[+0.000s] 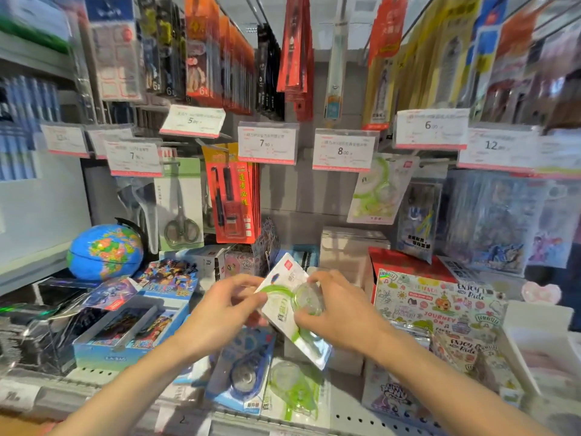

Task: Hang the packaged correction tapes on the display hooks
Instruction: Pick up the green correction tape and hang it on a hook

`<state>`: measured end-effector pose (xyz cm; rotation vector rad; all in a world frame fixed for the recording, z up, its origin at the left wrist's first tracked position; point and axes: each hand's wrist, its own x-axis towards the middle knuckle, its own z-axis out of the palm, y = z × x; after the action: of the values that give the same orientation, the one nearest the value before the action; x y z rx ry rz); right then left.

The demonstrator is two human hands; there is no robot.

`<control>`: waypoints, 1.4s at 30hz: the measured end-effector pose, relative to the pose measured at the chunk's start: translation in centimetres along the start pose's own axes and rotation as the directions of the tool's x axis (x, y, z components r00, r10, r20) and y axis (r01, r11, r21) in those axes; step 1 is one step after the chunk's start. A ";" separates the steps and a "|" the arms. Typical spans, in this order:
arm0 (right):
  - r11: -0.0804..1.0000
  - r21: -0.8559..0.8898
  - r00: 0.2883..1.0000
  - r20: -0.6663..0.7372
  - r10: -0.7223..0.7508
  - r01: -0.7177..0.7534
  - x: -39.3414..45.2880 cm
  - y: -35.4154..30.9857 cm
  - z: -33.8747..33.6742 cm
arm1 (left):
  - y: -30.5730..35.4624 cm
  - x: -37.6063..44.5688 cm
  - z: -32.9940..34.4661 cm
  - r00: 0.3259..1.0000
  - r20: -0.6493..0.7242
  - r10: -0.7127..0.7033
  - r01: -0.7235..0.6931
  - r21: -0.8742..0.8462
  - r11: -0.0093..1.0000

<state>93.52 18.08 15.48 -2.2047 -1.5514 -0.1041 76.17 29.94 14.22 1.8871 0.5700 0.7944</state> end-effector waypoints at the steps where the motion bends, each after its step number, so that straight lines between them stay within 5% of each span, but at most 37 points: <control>1: 1.000 -0.005 0.998 -0.059 -0.022 0.022 -0.1 0.1 -0.3 | 0.8 0.3 0.1 1.000 -0.012 0.002 -0.002 -0.043 0.999; 6: 0.993 0.063 0.973 -0.216 -0.085 0.101 -0.6 1.3 -2.7 | 4.2 1.6 0.9 0.996 -0.020 0.083 -0.084 -0.087 0.993; 15: 0.980 0.196 0.939 -0.341 0.040 0.030 -4.3 6.2 -6.7 | 8.2 4.4 6.2 0.973 0.105 0.207 -0.200 -0.070 0.977; 20: 0.976 0.218 0.886 -0.446 0.127 -0.030 -5.8 8.4 -8.2 | 10.3 5.7 9.0 0.921 0.142 0.363 -0.382 0.144 0.913; 23: 0.972 0.229 0.855 -0.494 0.159 -0.048 -6.4 9.2 -8.9 | 11.6 6.2 9.6 0.873 0.119 0.472 -0.485 0.306 0.819; 27: 0.956 0.283 0.796 -0.559 0.231 -0.079 -6.7 9.9 -9.6 | 13.8 6.9 8.6 0.697 0.082 0.712 -0.619 0.570 0.540; 33: 0.938 0.334 0.739 -0.608 0.290 -0.094 -6.0 9.0 -10.1 | 18.1 9.8 7.1 0.533 0.144 0.834 -0.610 0.748 0.261; 39: 0.932 0.350 0.719 -0.625 0.304 -0.090 -5.2 8.2 -10.3 | 19.8 12.0 6.5 0.482 0.257 0.838 -0.608 0.787 0.108; 42: 0.930 0.361 0.713 -0.633 0.300 -0.070 -4.8 7.8 -10.3 | 20.0 12.5 6.0 0.460 0.265 0.848 -0.648 0.753 0.117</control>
<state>100.79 7.68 20.87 -1.7528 -0.8493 -0.5112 89.90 26.48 34.03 3.0433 -0.0811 1.6814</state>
